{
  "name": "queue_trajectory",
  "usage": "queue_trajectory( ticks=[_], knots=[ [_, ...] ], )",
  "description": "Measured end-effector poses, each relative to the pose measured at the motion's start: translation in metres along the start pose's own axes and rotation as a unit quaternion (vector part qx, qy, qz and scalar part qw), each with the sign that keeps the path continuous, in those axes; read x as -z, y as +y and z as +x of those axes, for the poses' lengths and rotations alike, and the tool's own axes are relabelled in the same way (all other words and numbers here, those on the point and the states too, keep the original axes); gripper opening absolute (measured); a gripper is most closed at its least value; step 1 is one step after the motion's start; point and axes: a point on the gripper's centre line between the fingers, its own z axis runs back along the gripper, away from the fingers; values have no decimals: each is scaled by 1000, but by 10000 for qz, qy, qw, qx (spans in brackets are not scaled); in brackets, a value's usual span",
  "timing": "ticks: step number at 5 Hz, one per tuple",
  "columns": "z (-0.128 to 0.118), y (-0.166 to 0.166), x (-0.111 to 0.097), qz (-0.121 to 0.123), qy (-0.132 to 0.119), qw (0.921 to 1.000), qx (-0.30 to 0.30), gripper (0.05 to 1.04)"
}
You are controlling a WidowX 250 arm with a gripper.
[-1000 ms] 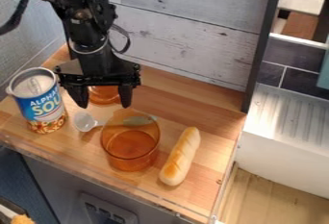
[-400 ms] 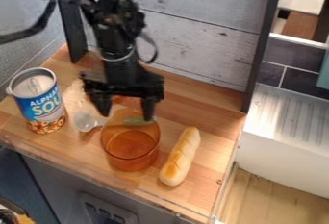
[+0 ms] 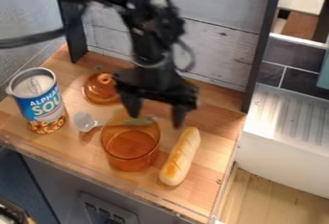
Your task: Move the bread to the top right side of the table
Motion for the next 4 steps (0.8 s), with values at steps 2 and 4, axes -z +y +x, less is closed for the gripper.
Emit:
queue_trajectory(
  ticks=[2, 4],
  knots=[
    [10, -22, 35, -115, 89, 9993, 339, 1001],
    [15, -30, 67, -41, 249, 9986, 458, 1001]
  ],
)
